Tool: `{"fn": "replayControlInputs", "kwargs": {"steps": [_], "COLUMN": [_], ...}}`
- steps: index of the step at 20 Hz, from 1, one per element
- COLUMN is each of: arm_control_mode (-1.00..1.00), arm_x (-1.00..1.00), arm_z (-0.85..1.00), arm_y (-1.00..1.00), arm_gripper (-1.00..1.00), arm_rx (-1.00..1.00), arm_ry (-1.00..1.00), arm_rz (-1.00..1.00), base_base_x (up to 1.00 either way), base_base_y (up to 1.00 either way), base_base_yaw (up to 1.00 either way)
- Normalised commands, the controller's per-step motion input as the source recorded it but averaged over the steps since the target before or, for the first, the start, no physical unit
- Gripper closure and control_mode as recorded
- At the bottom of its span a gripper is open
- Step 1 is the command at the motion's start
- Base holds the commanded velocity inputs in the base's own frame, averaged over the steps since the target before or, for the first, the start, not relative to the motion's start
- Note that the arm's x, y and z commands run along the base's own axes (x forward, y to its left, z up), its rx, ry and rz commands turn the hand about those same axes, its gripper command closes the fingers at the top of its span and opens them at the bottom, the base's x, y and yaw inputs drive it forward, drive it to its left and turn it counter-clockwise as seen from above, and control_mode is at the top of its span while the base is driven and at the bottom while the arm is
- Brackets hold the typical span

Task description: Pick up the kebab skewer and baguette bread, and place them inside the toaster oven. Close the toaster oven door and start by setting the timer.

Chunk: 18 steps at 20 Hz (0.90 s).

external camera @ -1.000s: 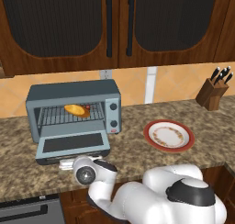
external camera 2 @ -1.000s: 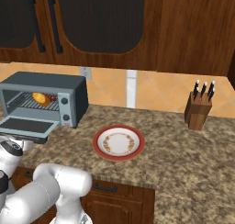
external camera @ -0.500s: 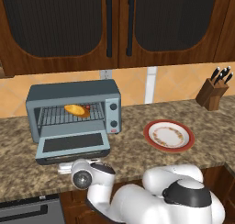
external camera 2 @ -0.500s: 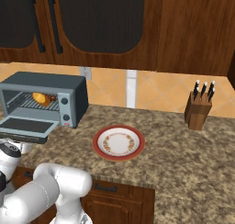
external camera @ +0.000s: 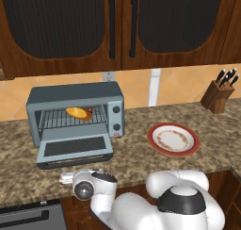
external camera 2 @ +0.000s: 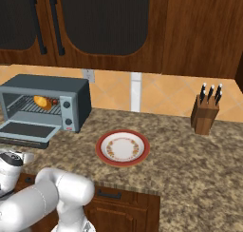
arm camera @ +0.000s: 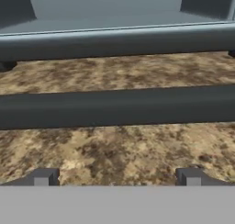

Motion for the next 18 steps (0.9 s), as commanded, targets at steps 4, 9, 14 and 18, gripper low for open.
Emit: {"fn": "replayControlInputs", "kwargs": {"steps": [4, 9, 14, 18], "arm_control_mode": [-1.0, -1.0, -1.0, -1.0], "arm_x": [0.13, 0.29, 0.26, 0.33], "arm_z": [-0.09, -0.01, -0.06, -0.02], "arm_y": [0.0, 0.0, 0.0, 0.0], "arm_gripper": [-1.0, -1.0, -1.0, -1.0], "arm_rx": [0.0, 0.0, 0.0, 0.0], "arm_ry": [0.0, 0.0, 0.0, 0.0], "arm_rz": [0.0, 0.0, 0.0, 0.0], "base_base_x": [0.0, 0.0, 0.0, 0.0], "base_base_y": [0.0, 0.0, 0.0, 0.0], "base_base_yaw": [0.0, 0.0, 0.0, 0.0]}}
